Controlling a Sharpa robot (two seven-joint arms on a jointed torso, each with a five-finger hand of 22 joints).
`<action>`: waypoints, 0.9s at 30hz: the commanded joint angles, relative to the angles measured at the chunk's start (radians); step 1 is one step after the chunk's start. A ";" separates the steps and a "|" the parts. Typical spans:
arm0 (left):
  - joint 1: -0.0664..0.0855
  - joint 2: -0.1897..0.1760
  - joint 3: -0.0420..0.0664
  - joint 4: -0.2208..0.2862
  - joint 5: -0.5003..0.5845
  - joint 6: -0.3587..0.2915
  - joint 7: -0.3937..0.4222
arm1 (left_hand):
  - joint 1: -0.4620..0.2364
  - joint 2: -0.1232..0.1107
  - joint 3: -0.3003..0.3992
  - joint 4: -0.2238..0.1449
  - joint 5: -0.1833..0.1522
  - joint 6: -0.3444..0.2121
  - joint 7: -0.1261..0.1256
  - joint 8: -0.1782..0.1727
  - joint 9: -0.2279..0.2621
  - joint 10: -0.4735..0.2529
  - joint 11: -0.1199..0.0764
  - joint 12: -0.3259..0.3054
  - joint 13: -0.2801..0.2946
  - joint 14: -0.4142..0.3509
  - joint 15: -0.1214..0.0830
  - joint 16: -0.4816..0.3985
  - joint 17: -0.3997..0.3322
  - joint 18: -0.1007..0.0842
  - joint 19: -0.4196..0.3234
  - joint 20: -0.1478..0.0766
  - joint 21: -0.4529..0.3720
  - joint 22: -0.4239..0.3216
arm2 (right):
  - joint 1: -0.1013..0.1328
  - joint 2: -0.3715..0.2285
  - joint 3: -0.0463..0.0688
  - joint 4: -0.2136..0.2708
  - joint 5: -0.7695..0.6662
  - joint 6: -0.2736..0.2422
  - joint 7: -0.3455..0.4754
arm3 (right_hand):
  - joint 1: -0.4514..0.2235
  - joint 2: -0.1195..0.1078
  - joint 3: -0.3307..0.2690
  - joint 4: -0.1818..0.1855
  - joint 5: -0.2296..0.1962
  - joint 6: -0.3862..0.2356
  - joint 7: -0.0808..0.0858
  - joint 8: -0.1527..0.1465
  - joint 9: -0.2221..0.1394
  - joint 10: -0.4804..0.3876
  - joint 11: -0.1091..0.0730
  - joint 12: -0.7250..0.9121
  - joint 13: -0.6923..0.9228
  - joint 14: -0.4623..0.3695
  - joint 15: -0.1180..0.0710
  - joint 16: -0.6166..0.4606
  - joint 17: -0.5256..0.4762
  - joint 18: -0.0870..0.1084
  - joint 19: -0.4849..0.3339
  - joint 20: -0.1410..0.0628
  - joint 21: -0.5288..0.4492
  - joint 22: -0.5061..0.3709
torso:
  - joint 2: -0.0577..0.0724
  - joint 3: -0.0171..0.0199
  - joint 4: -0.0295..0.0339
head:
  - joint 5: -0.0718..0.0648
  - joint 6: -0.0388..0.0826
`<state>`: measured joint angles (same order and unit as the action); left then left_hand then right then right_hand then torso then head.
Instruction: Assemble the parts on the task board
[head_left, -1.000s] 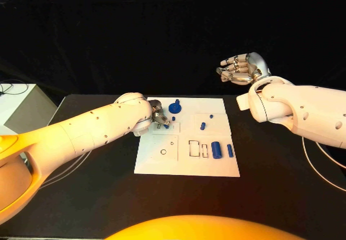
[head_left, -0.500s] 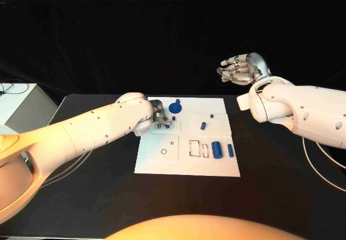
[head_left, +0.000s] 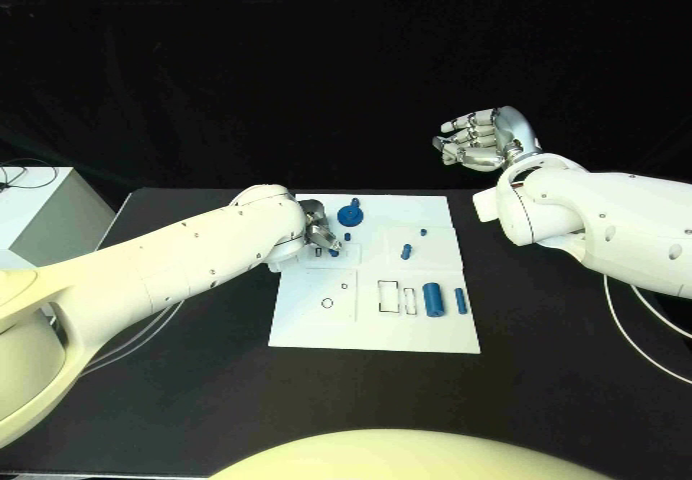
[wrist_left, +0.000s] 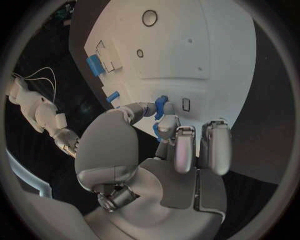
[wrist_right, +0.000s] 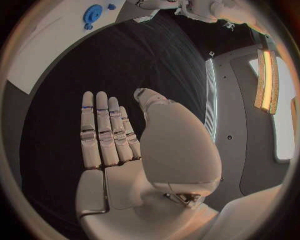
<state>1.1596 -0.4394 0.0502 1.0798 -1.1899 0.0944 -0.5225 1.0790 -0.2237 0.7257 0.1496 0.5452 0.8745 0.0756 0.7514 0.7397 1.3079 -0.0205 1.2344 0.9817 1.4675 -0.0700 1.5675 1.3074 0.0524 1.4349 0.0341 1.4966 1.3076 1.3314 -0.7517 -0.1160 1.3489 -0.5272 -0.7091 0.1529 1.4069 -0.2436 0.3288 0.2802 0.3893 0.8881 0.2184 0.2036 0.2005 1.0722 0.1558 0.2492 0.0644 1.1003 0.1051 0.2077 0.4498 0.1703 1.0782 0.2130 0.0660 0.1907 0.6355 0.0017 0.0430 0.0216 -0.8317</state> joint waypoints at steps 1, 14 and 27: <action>0.000 0.001 0.000 -0.001 -0.005 0.029 0.001 | 0.007 0.005 0.191 -0.198 0.007 0.025 -0.022 0.005 0.001 0.002 -0.002 -0.005 -0.002 0.103 -0.007 0.003 0.263 -0.005 0.004 0.001 0.003 0.054 | -0.001 0.000 0.000 0.000 -0.012 0.008 0.013 | -0.007 0.004 0.004 0.000 0.004 0.001 0.005 -0.007 -0.002 0.001 -0.001 -0.007 -0.001 0.005 -0.002 -0.008 -0.003 0.014 -0.008 0.001 -0.001 -0.003 | 0.000 -0.0007 0.0009 | 0.000 -0.003; 0.000 0.004 0.000 -0.003 -0.011 0.032 0.000 | 0.008 0.005 0.191 -0.199 0.007 0.025 -0.022 0.004 0.001 0.001 -0.002 -0.006 -0.004 0.103 -0.007 0.003 0.263 -0.005 0.005 0.001 0.003 0.054 | -0.001 0.001 0.000 -0.001 -0.012 0.009 0.011 | -0.007 0.004 0.004 0.000 0.004 0.001 0.005 -0.007 -0.002 0.001 -0.001 -0.007 -0.001 0.005 -0.002 -0.008 -0.003 0.014 -0.008 0.001 -0.001 -0.003 | 0.000 -0.0009 -0.0001 | 0.000 -0.007; 0.000 0.029 -0.001 -0.028 -0.011 0.035 0.000 | 0.009 0.005 0.192 -0.200 0.006 0.025 -0.022 0.004 0.001 0.001 -0.002 -0.008 -0.006 0.103 -0.007 0.003 0.263 -0.005 0.005 0.000 0.003 0.054 | -0.001 0.001 0.000 0.000 -0.012 0.011 0.011 | -0.007 0.004 0.005 0.000 0.004 0.001 0.006 -0.008 -0.002 0.001 -0.001 -0.008 -0.001 0.005 -0.001 -0.009 -0.004 0.014 -0.009 0.002 -0.001 -0.005 | 0.001 0.0008 -0.0010 | 0.000 -0.008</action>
<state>1.1592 -0.4168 0.0493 1.0519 -1.1987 0.1117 -0.5257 1.0790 -0.2237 0.7257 0.1495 0.5480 0.8784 0.0750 0.7527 0.7393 1.3067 -0.0188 1.2295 0.9766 1.4673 -0.0698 1.5675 1.3074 0.0527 1.4348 0.0342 1.4966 1.3075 1.3307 -0.7509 -0.1160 1.3477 -0.5287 -0.7084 0.1526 1.4069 -0.2436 0.3288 0.2802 0.3893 0.8867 0.2170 0.1997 0.1994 1.0722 0.1558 0.2453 0.0645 1.1003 0.1051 0.2034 0.4463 0.1703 1.0782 0.2130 0.0660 0.1866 0.6364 0.0018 0.0426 0.0224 -0.8395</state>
